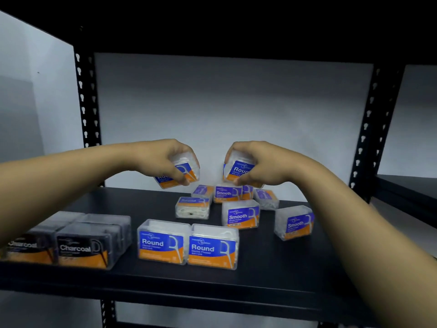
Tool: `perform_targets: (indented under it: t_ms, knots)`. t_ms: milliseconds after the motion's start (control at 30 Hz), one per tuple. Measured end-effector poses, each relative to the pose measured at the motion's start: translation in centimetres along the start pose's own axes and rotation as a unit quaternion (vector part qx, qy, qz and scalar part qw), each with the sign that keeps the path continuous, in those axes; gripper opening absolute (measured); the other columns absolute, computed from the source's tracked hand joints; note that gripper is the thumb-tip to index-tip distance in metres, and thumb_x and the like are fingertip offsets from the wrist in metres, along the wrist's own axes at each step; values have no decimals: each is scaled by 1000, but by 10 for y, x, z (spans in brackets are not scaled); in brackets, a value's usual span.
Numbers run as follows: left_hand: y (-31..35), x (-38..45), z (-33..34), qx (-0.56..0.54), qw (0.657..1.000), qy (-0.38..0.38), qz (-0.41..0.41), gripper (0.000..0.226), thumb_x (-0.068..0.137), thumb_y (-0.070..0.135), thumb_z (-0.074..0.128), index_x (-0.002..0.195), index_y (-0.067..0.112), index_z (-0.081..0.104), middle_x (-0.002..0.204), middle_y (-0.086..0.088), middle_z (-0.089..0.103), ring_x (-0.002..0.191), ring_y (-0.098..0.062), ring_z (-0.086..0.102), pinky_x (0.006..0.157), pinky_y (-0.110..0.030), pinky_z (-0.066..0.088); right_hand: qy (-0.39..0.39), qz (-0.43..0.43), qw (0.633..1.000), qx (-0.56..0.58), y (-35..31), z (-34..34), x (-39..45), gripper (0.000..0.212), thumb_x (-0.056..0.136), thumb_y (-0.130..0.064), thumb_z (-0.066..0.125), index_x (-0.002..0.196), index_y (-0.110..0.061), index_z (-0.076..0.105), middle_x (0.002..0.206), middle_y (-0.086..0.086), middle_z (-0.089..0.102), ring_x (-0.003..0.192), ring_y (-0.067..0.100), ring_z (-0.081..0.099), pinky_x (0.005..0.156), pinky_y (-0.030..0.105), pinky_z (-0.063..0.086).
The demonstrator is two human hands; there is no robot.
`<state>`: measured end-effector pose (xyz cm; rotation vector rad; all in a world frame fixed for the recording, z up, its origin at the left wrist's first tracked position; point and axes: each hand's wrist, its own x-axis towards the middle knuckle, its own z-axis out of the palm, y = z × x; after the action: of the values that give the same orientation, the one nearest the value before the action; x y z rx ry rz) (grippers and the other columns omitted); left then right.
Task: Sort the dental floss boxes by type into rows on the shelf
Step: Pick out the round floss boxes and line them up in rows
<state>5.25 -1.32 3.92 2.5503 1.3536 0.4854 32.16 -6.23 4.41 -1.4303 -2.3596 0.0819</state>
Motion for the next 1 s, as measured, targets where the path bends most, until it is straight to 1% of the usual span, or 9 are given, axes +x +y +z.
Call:
perform_targets:
  t_ms: [133,300,400,500,600,733,867,933,1000]
  knots:
    - [-19,-7,-6,7,1000,-25,10,34,78,30,86,106,28,67,94,8,75,86,-17,74,79,-38,63,-35,16,999,-34,-21,9,6,41,82,-26,83,115,-29,60,106,-6,70,85,14,71,73,41,65]
    - [-30,-12,-3,31,997,-71,30,31,81,30,84,104,30,63,93,10,73,80,-12,71,67,-25,56,-84,38,993,-75,-40,20,8,38,83,-28,81,115,-30,60,104,-9,69,89,12,69,76,37,61]
    - [-35,-11,4,41,993,-106,36,30,84,29,81,105,31,59,97,10,70,83,-11,69,67,-22,53,-105,65,989,-77,-43,23,2,36,83,-29,81,112,-33,59,102,-9,71,88,11,71,78,38,62]
    - [-38,-9,11,33,987,-156,33,30,85,27,79,104,33,57,101,8,69,88,-13,70,68,-23,55,-104,102,986,-81,-36,26,-9,44,81,-31,82,118,-34,58,106,-11,71,91,10,71,83,39,60]
    - [-39,-5,19,16,981,-192,27,31,86,22,78,107,31,57,107,5,70,94,-15,71,72,-26,58,-104,134,982,-88,-30,33,-17,61,76,-37,83,130,-39,55,117,-13,68,98,11,69,90,41,58]
    - [-37,2,30,9,970,-241,19,33,90,13,73,112,29,56,115,2,71,101,-18,72,81,-32,62,-121,156,976,-92,-25,35,-28,53,79,-33,83,125,-38,57,113,-15,68,98,9,67,92,40,57]
    - [-35,8,45,36,964,-264,12,36,90,13,73,122,22,59,118,1,73,105,-17,73,84,-32,63,-120,177,974,-71,-25,37,-42,40,80,-29,83,109,-40,58,99,-16,70,89,5,68,80,30,56]
    - [-34,12,53,47,961,-274,14,38,91,14,72,127,19,60,120,1,73,107,-16,72,88,-35,62,-126,193,970,-72,-23,42,-50,41,80,-30,84,108,-40,56,97,-17,68,88,4,66,75,27,53]
    - [-34,14,58,46,960,-276,12,39,91,16,72,127,20,59,121,1,73,108,-16,72,93,-41,61,-140,206,966,-75,-22,49,-56,44,79,-30,84,110,-42,55,102,-18,66,93,6,65,78,27,53]
